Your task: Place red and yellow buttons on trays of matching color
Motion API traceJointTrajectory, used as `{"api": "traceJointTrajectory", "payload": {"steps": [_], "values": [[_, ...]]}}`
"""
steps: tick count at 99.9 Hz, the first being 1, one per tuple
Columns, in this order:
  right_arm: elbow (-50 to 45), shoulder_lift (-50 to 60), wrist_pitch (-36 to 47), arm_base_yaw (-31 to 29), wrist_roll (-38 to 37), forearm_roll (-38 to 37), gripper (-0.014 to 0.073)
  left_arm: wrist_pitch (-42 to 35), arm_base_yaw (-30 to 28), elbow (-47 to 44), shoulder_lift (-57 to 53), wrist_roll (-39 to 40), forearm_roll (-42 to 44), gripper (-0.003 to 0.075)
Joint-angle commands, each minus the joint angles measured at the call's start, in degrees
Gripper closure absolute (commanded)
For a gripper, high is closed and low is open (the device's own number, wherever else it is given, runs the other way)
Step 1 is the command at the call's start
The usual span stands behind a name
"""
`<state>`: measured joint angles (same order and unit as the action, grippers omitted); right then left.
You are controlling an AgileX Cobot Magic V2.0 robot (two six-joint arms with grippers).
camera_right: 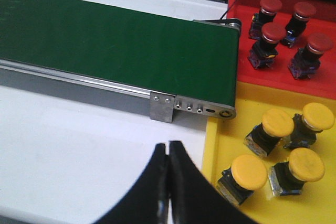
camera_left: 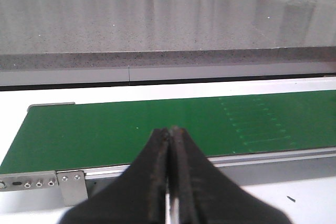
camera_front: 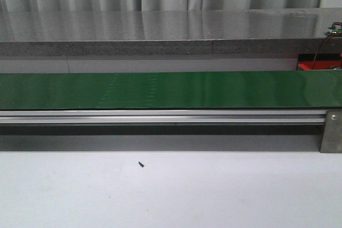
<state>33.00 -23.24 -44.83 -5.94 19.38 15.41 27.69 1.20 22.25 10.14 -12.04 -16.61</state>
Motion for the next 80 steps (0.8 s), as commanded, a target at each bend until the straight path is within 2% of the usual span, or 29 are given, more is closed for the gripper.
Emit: {"api": "traceJointTrajectory", "payload": {"steps": [1,44,62,80], "values": [[1.3,-0.3,4.0,0.0,-0.1,0.4,0.0662,-4.4,0.5,1.5,0.6,0.0,-0.7,0.0740],[1.3,-0.3,4.7,0.0,0.0,0.3,0.0662,-4.4,0.5,1.5,0.6,0.0,-0.7,0.0740],[-0.4,0.7,10.9,0.4,-0.1,0.3,0.0662,-4.4,0.5,1.5,0.6,0.0,-0.7,0.0740],[-8.0,6.9,20.2,4.0,-2.8,-3.4,0.0662,-4.4,0.5,1.5,0.6,0.0,-0.7,0.0740]]}}
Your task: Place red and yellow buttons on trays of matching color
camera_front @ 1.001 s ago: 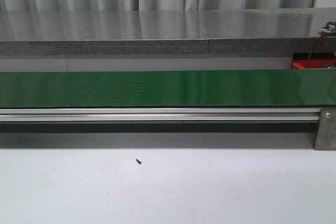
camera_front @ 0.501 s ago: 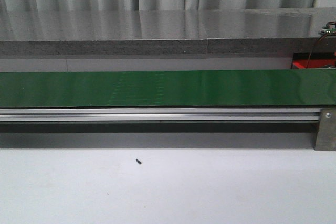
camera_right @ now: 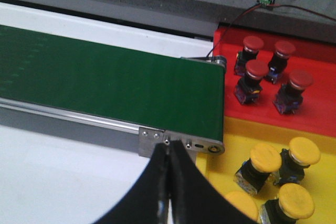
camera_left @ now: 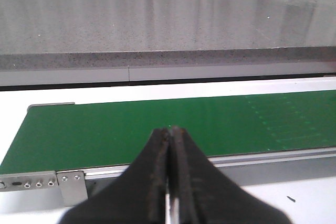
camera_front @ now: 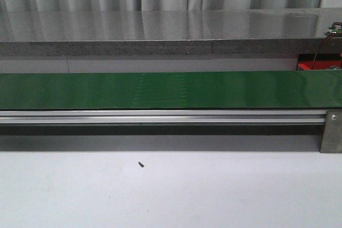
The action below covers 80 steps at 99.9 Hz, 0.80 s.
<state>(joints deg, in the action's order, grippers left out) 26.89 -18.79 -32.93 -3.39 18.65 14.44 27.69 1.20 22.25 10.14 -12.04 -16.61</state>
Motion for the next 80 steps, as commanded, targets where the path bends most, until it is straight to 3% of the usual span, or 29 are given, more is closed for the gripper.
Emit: {"api": "traceJointTrajectory", "payload": {"steps": [1,35,80], "values": [[-2.3,2.7,8.7,1.7,-2.3,-2.7,0.0662,-4.4,0.5,1.5,0.6,0.0,-0.7,0.0740],[-19.8,16.3,22.1,3.7,-15.0,-12.6,0.0662,-4.4,0.5,1.5,0.6,0.0,-0.7,0.0740],[-27.5,20.5,27.4,3.7,-15.2,-13.3,0.0662,-4.4,0.5,1.5,0.6,0.0,-0.7,0.0740]]}}
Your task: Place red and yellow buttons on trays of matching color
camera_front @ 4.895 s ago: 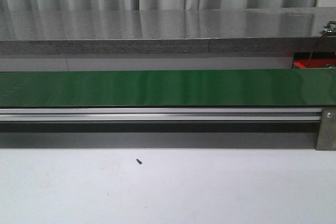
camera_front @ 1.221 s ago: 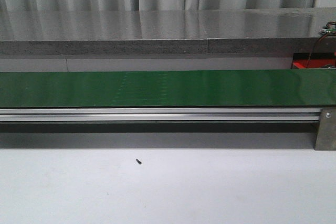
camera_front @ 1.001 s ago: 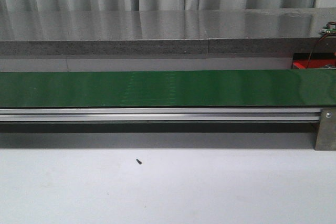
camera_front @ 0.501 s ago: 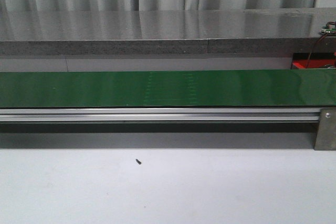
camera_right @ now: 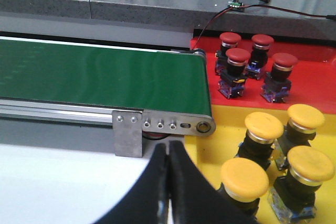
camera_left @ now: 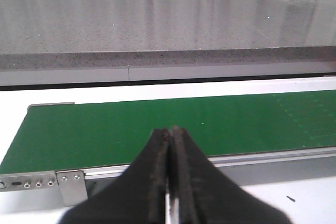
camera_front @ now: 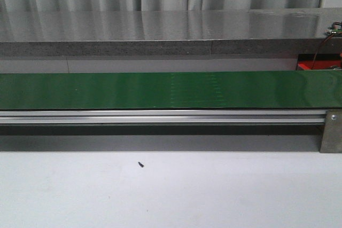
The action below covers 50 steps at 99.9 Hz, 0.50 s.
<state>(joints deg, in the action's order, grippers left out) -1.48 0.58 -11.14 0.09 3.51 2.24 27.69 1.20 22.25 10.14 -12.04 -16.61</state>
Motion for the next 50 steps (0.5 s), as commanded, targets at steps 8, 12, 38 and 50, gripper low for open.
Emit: {"api": "traceJointTrajectory", "payload": {"steps": [8,12,38,50], "values": [[0.9,1.1,5.8,0.2,0.0,-1.0,0.0662,-4.4,0.5,1.5,0.6,0.0,-0.7,0.0740],[0.9,1.1,5.6,0.2,0.0,-1.0,0.0662,-4.4,0.5,1.5,0.6,0.0,-0.7,0.0740],[0.9,1.1,5.3,0.2,0.0,-1.0,0.0662,-4.4,0.5,1.5,0.6,0.0,-0.7,0.0740],[0.9,1.1,5.3,0.2,0.0,-1.0,0.0662,-4.4,0.5,1.5,0.6,0.0,-0.7,0.0740]]}}
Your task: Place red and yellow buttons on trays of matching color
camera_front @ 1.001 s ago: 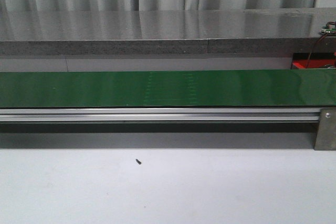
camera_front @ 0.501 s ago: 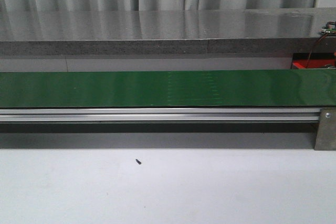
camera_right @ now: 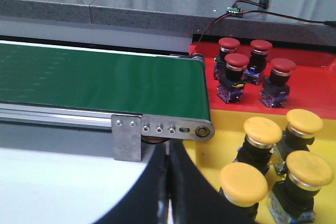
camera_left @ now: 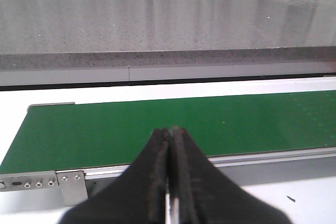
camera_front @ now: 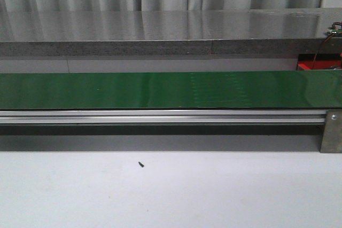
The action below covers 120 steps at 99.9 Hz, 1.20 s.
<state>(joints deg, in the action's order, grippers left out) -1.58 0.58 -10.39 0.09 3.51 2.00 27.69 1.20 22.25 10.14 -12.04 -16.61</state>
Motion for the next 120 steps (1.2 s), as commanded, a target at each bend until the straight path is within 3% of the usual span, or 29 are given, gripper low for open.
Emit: {"api": "traceJointTrajectory", "payload": {"steps": [1,61,78,86,101,120], "values": [[1.0,1.1,4.6,0.2,0.0,-0.8,0.0662,-4.4,0.5,1.5,0.6,0.0,-0.7,0.0740],[1.0,1.1,4.6,0.2,0.0,-0.8,0.0662,-4.4,0.5,1.5,0.6,0.0,-0.7,0.0740],[1.0,1.1,4.6,0.2,0.0,-0.8,0.0662,-7.7,0.3,1.1,0.6,0.0,2.5,0.0740],[1.0,1.1,4.6,0.2,0.0,-0.8,0.0662,-10.5,0.3,-0.5,0.0,0.5,5.1,0.0740],[1.0,1.1,4.6,0.2,0.0,-0.8,0.0662,-16.1,0.3,-6.7,-4.3,9.9,12.1,0.0740],[1.0,1.1,4.5,0.2,0.0,-0.8,0.0662,-18.5,0.3,-14.9,-12.1,10.4,12.7,0.0740]]}}
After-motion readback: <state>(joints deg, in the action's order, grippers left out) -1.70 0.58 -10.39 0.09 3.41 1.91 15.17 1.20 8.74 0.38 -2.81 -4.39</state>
